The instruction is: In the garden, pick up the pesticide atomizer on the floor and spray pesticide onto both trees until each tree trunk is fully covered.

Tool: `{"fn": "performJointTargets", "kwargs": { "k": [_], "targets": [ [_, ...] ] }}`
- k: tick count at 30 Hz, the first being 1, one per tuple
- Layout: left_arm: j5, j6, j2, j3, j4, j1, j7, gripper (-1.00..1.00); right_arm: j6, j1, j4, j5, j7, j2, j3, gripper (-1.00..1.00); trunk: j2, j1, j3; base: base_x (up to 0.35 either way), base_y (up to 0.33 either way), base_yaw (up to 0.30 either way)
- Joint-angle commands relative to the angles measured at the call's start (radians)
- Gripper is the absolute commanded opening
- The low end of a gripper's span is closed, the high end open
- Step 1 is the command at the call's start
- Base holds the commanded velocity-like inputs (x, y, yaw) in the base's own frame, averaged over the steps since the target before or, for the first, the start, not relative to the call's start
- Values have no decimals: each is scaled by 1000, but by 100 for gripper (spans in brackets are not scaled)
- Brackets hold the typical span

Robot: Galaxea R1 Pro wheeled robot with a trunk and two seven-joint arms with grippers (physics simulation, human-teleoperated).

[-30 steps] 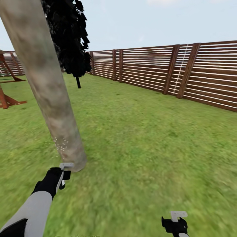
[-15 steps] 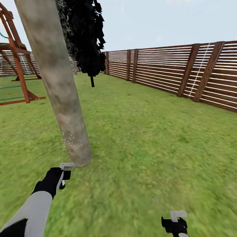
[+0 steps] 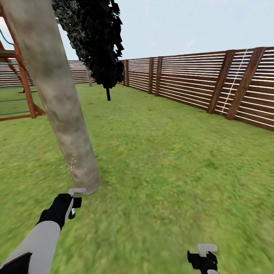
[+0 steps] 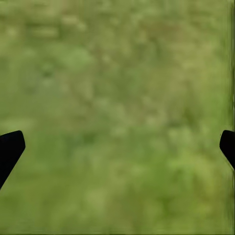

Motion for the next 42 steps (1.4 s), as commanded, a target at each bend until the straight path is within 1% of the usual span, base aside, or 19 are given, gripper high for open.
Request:
{"fn": "performJointTargets", "kwargs": {
  "k": [1,4,6,11,22,29,30,33,34,35,36,37,38,39,40,41,42],
  "targets": [
    [-7,4,0,7,-2,-1,-5,-100,-2,-1,1,-3,-4,0,8,100,0,0,-1,158,-265,0],
    [-7,1,-1,40,-2,-1,-5,-100,0,-1,1,-3,-4,0,8,100,0,0,-1,158,-265,0],
    [-7,0,-1,48,-3,-1,-5,-100,0,-1,1,-3,-4,1,8,100,0,0,-1,158,-265,0],
    [-7,-1,-2,51,-2,-1,-5,-100,0,-1,1,-3,-4,1,8,100,0,0,-1,155,-265,71],
    [-8,-1,-2,51,-2,-1,-5,-100,0,-1,1,-3,-4,4,8,100,0,0,-1,157,-261,269],
    [-6,-1,-5,49,-1,-1,-8,-100,0,-1,0,-3,-4,3,8,100,0,0,-1,180,-116,277],
    [-6,-1,-9,48,-1,-2,-12,-100,0,-1,-1,-3,-4,3,8,100,0,0,-1,26,-11,277],
    [-3,6,-56,44,-1,-20,-9,-100,0,-1,0,-3,-4,3,8,100,0,0,-1,8,-3,205],
    [-4,14,-78,42,-1,-43,-8,-100,0,-1,-1,-3,-4,3,8,100,0,0,-1,2,-1,68],
    [-5,32,-92,41,2,-71,-7,-100,0,-1,0,-3,-4,2,8,100,0,0,-1,1,0,35],
    [-6,77,-99,40,5,-107,-8,-100,0,-1,0,-3,-4,1,8,100,0,0,-1,0,0,14],
    [-8,109,-98,39,4,-128,-8,-100,0,-1,1,-3,-4,1,8,100,0,0,-1,0,0,7],
    [-9,123,-93,38,2,-138,-8,-100,0,-1,1,-3,-4,0,8,100,0,0,-1,0,0,5],
    [-13,136,-82,37,-1,-151,-8,-100,0,-1,1,-3,-4,0,8,100,0,0,-1,0,0,2],
    [-15,148,-20,37,-2,-164,-9,-100,0,-1,1,-3,-4,-1,8,100,0,0,-1,0,0,0],
    [-14,151,15,37,2,-167,-10,-100,0,-1,1,-2,-4,-1,8,100,0,0,-1,0,0,0],
    [-13,153,34,37,6,-168,-11,-100,0,-1,1,-3,-4,-1,8,100,0,0,-1,0,0,0]
  ]
}}
